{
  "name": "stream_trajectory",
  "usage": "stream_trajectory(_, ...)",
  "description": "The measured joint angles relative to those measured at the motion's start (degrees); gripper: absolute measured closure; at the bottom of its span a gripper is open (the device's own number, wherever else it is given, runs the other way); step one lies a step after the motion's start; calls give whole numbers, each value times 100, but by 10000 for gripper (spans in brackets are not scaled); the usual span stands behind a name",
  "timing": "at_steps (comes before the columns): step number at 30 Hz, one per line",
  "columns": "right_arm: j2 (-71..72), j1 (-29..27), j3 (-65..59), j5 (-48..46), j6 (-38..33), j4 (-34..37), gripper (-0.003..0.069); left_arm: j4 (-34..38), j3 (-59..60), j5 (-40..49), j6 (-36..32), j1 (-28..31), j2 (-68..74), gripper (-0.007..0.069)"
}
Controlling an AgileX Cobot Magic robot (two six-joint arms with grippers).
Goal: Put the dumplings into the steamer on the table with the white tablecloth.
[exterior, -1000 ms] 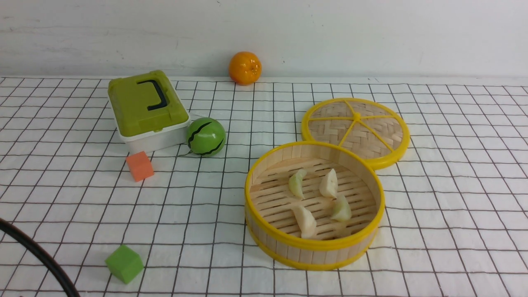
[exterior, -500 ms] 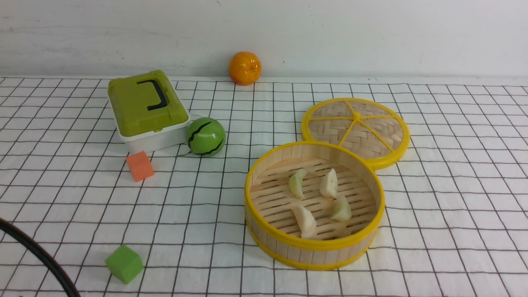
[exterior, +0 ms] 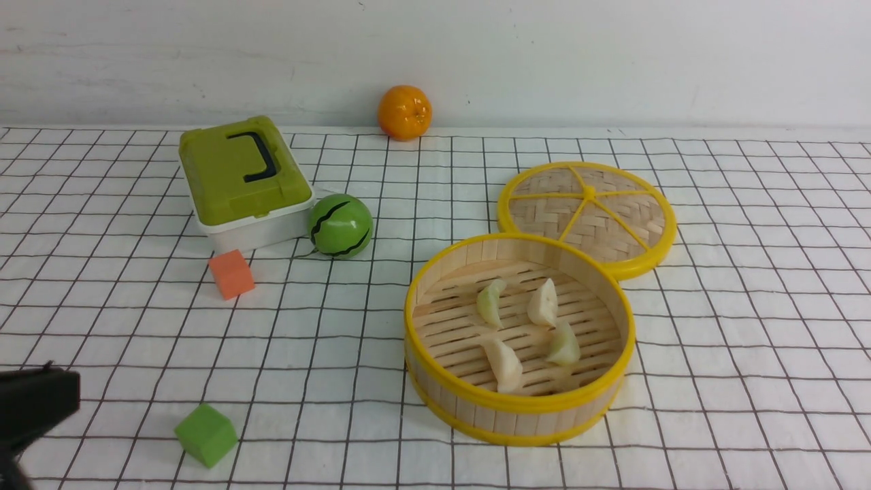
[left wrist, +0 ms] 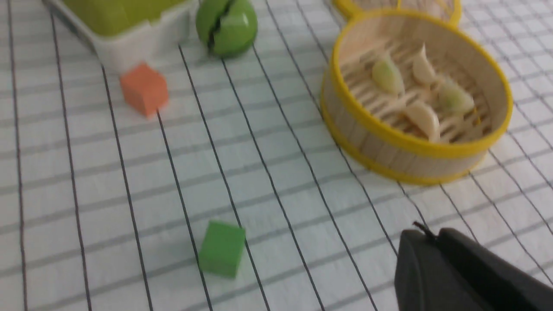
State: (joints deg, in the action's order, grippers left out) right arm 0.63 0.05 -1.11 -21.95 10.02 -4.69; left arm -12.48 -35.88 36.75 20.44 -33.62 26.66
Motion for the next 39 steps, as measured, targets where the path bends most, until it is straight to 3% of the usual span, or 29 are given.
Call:
stream_trajectory(4, 0, 0, 0, 0, 0, 0, 642, -204, 912, -1163, 0, 537, -852, 637)
stream_trajectory(8, 0, 0, 0, 0, 0, 0, 638, 214, 1666, -2186, 0, 1417, -1703, 637)
stream_trajectory(11, 0, 0, 0, 0, 0, 0, 634, 565, 2004, -2529, 0, 1946, -2111, 637)
stream_trajectory(13, 0, 0, 0, 0, 0, 0, 629, 992, 2417, -2758, 0, 2671, -2583, 637)
stream_trajectory(20, 0, 0, 0, 0, 0, 0, 620, 1294, 3166, -2855, 0, 3903, -2721, 637)
stream_trajectory(25, 0, 0, 0, 0, 0, 0, 617, 1248, 3488, -2888, 0, 3962, -2721, 637)
stream_trajectory(33, 0, 0, 0, 0, 0, 0, 608, 1063, 3755, -2638, 0, 3448, -2721, 637)
stream_trajectory(39, 0, 0, 0, 0, 0, 0, 601, 1038, 3755, -2277, 0, 3375, -2721, 637)
